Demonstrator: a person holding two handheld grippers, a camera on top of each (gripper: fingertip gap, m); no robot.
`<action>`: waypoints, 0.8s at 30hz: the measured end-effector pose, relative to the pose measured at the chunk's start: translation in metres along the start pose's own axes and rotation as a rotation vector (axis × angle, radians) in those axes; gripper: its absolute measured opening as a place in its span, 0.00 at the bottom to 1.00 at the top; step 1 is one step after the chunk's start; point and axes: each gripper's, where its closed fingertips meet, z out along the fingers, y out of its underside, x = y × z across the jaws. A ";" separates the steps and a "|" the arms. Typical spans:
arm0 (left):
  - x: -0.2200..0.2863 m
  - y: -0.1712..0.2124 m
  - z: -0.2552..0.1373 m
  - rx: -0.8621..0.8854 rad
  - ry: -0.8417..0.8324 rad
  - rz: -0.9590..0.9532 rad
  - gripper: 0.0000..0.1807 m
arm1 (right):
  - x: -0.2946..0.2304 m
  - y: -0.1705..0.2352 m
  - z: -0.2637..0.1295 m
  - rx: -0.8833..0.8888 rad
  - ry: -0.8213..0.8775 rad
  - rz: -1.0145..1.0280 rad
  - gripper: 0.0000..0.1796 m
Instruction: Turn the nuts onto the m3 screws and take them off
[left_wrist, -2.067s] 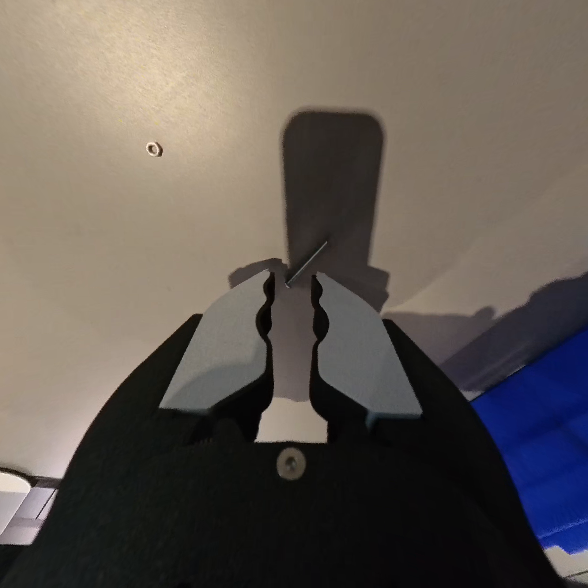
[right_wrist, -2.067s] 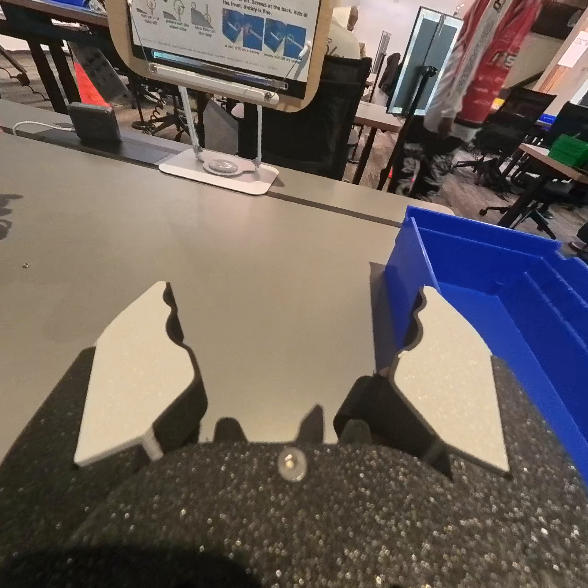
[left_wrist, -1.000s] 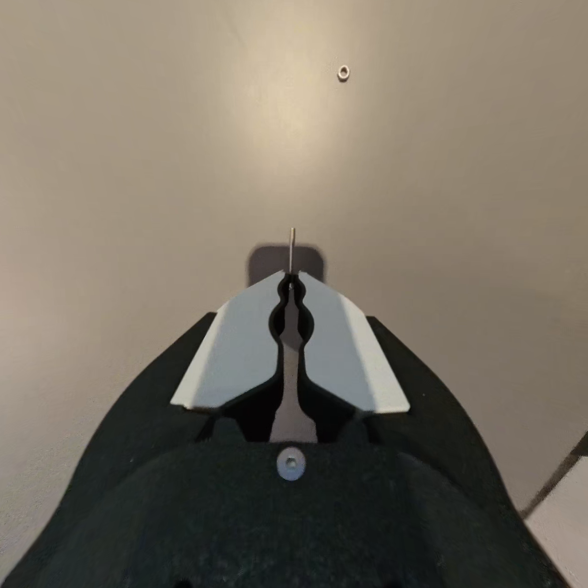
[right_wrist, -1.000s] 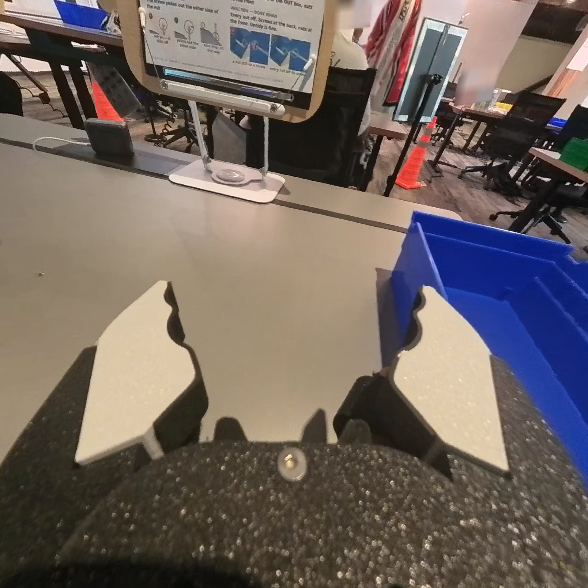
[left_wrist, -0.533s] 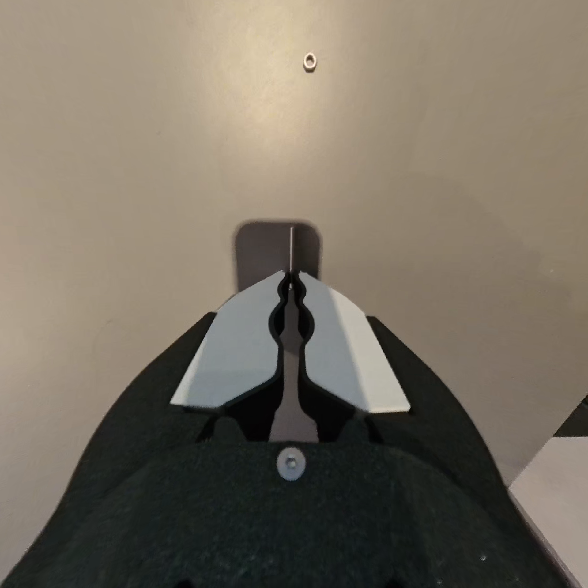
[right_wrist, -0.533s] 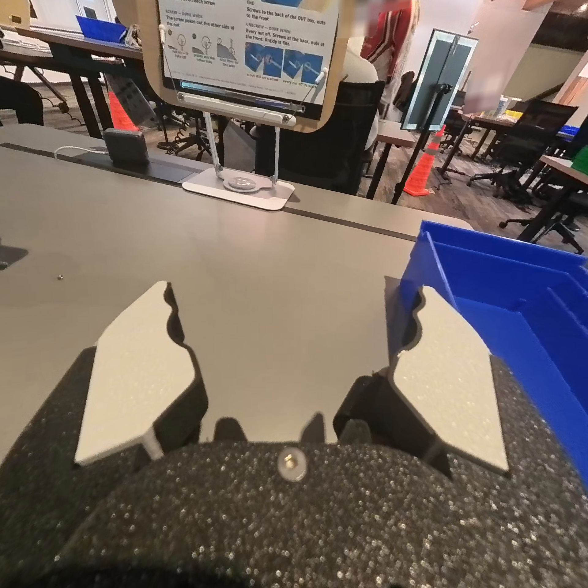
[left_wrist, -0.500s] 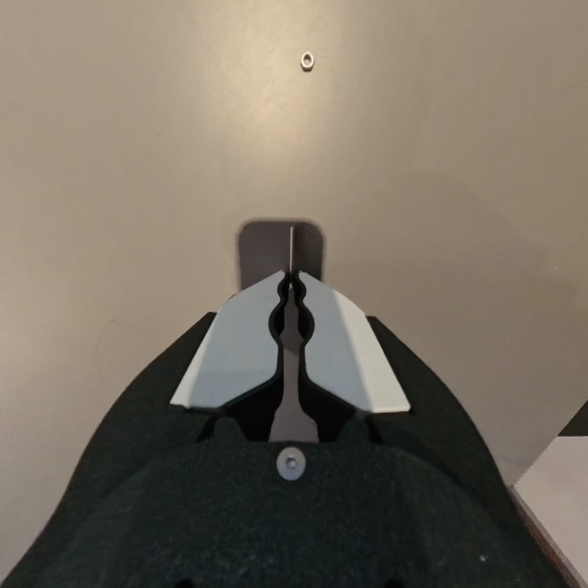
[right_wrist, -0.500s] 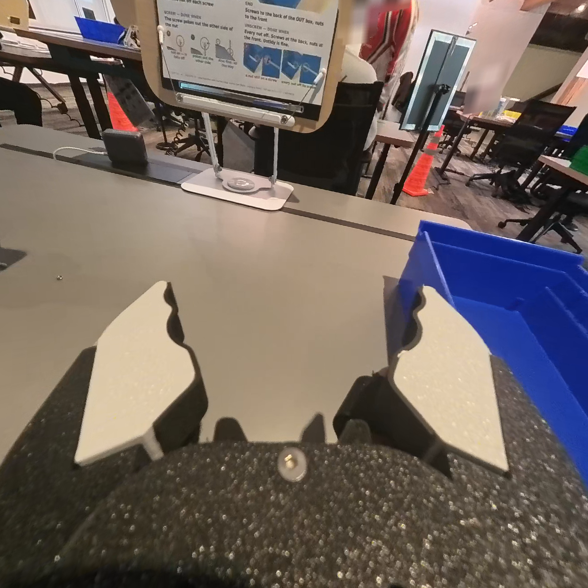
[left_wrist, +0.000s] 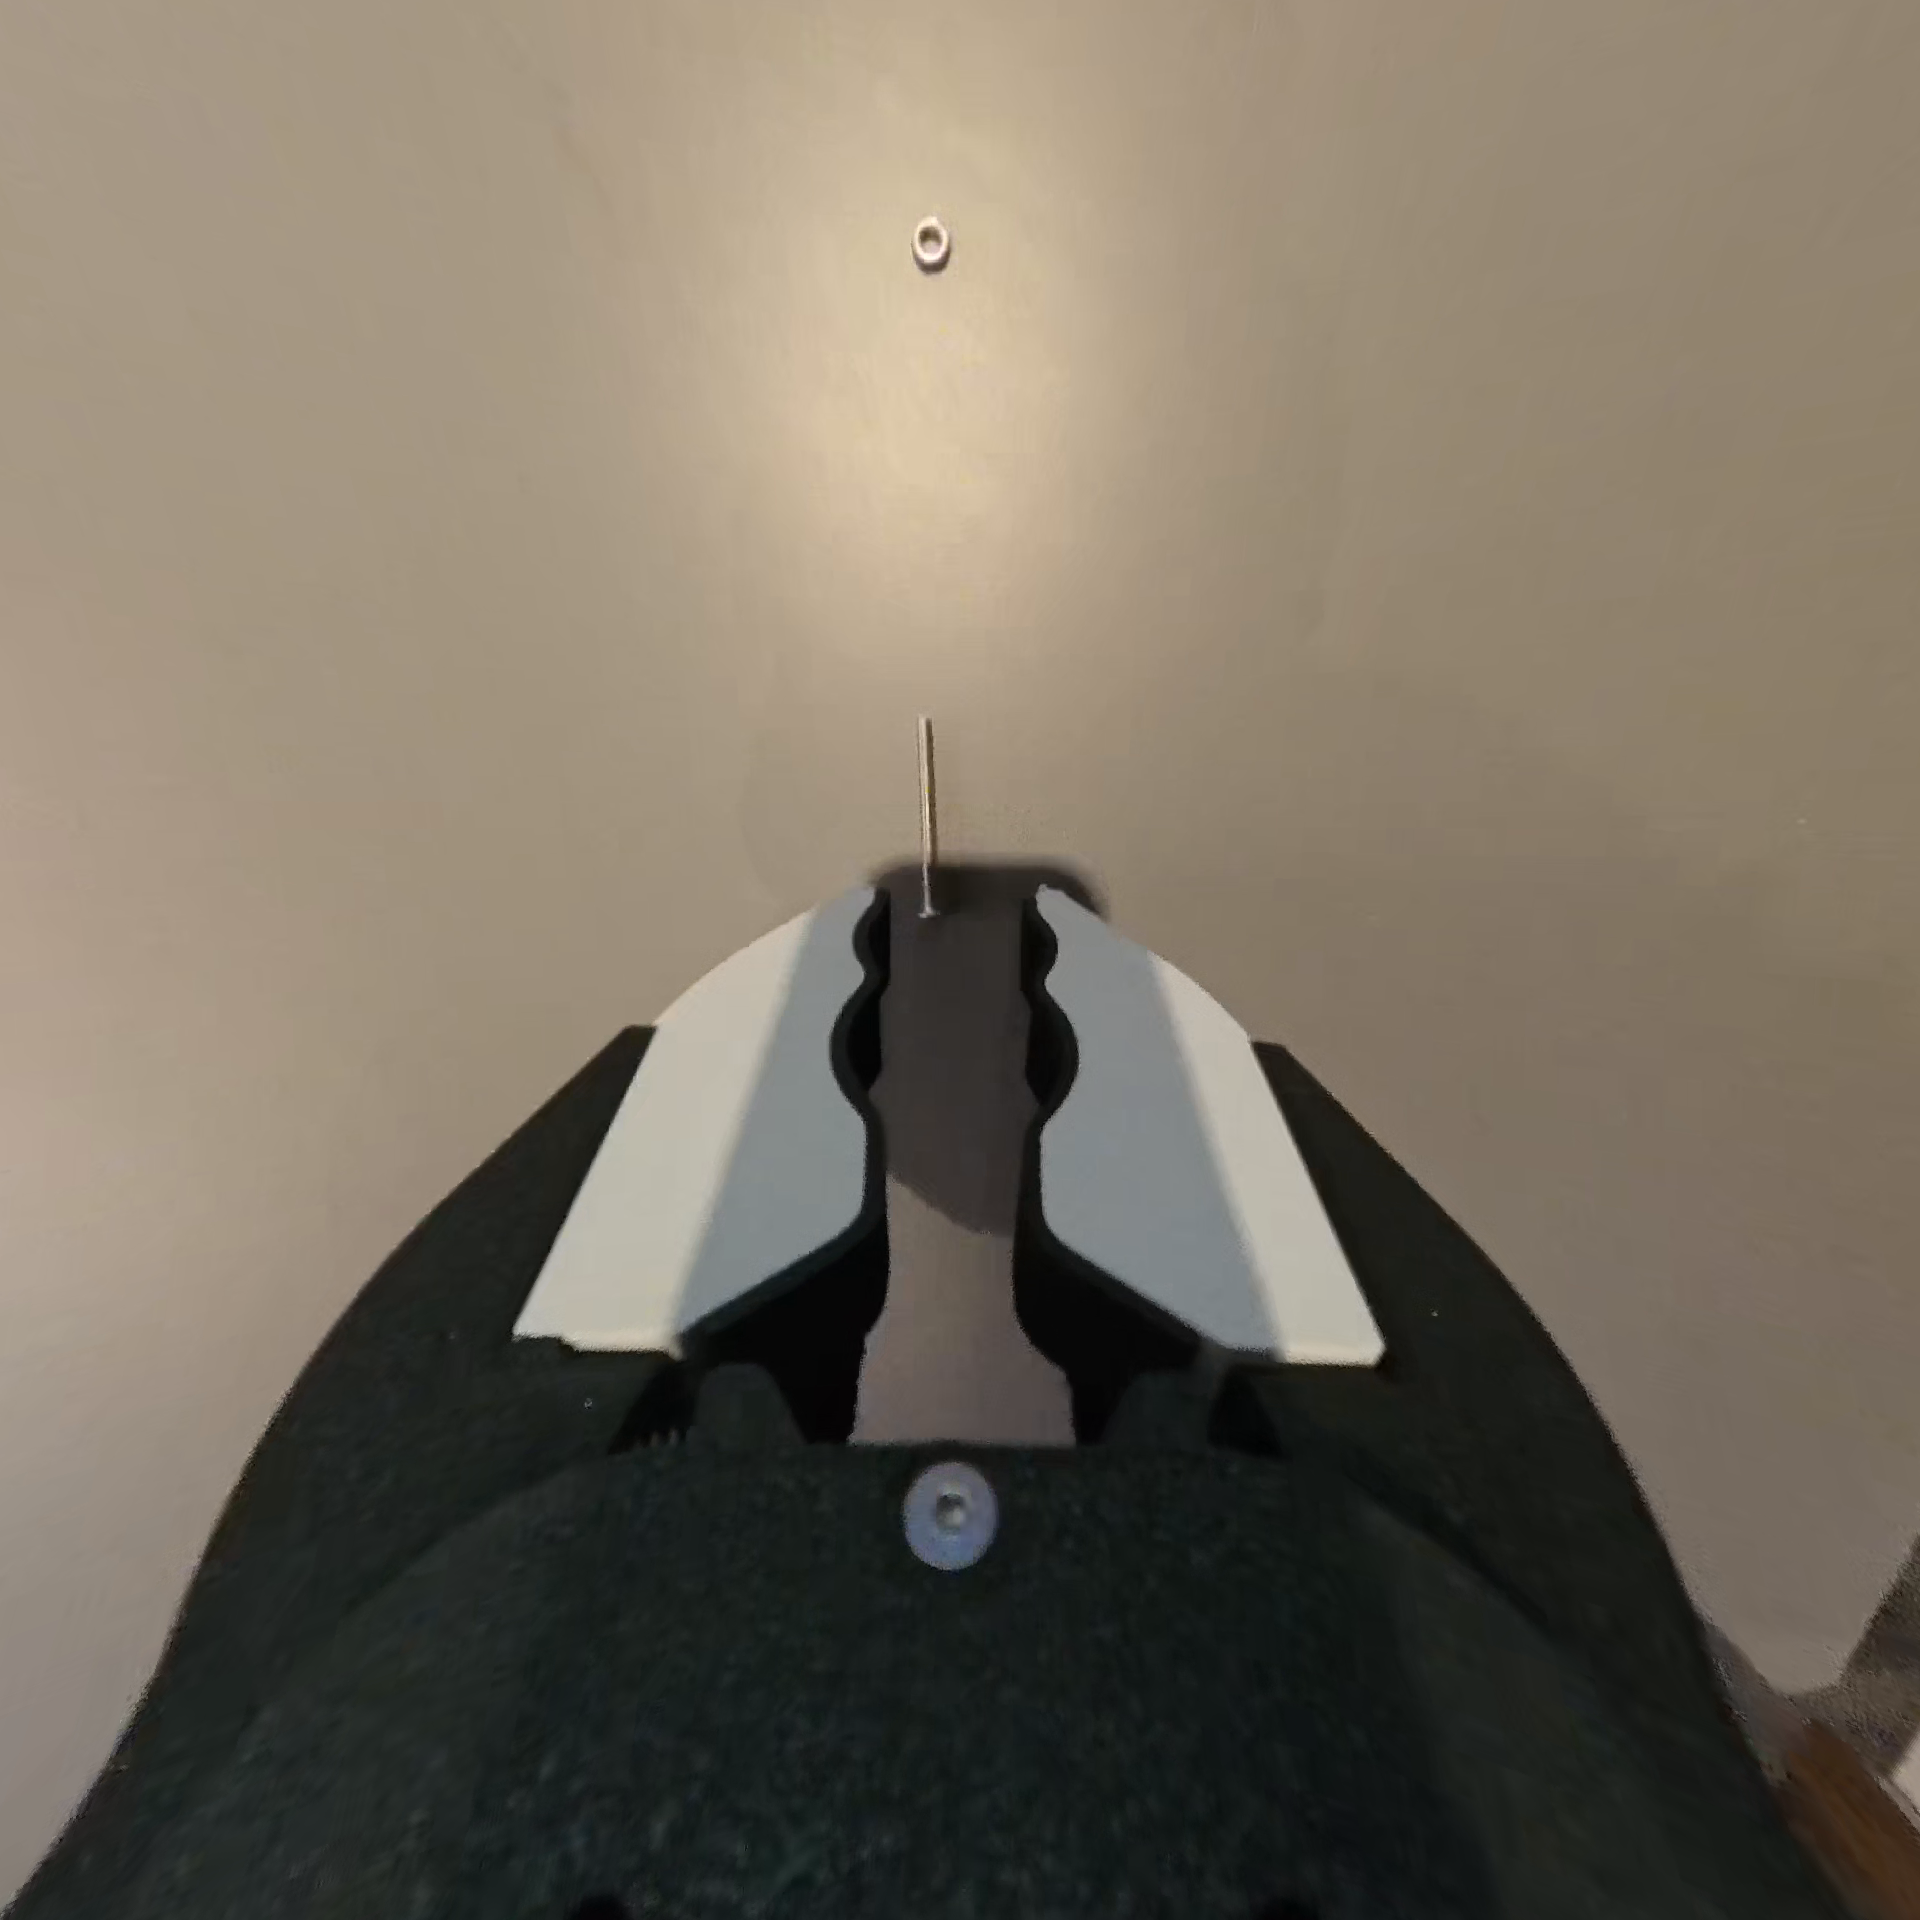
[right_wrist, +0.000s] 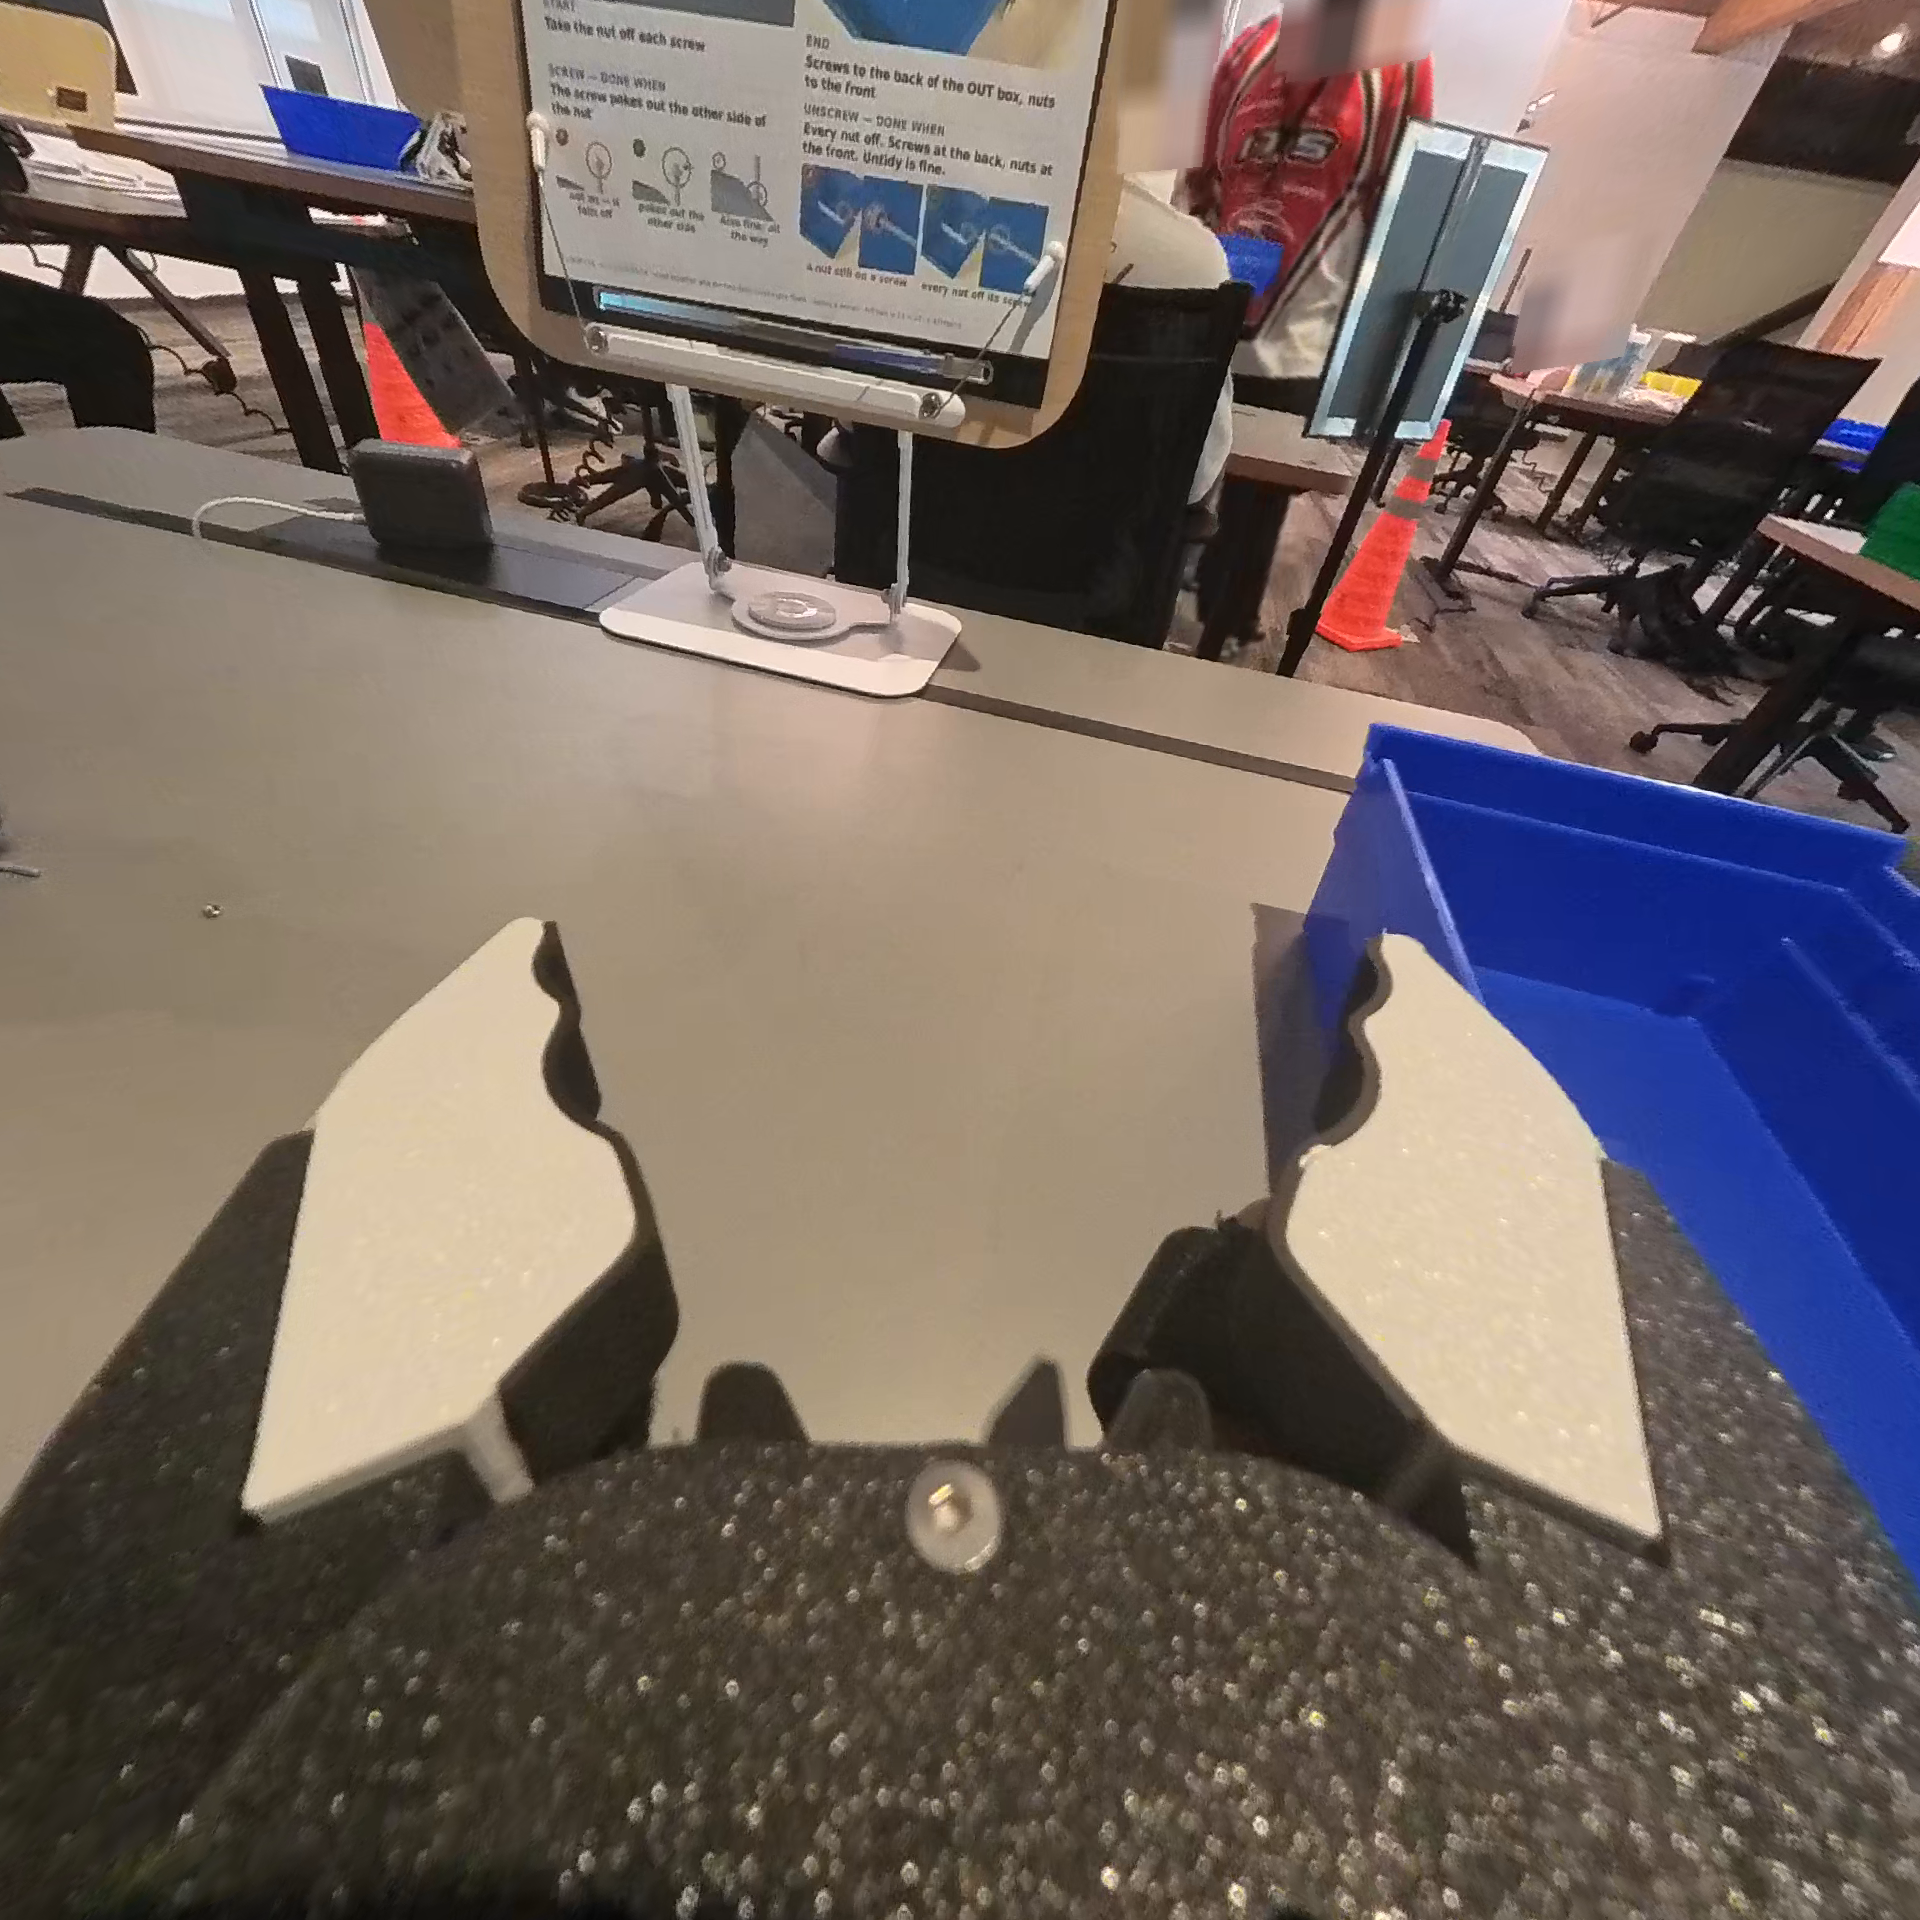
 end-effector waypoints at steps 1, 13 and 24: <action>0.000 -0.001 -0.002 0.028 -0.001 0.004 0.13 | 0.000 0.000 0.000 0.002 0.001 0.002 0.75; 0.000 -0.006 -0.006 0.342 0.030 -0.010 0.12 | 0.001 0.001 0.001 0.004 0.000 0.012 0.75; -0.003 0.003 0.000 0.406 -0.017 -0.034 0.09 | 0.002 0.002 0.002 0.000 0.002 0.016 0.75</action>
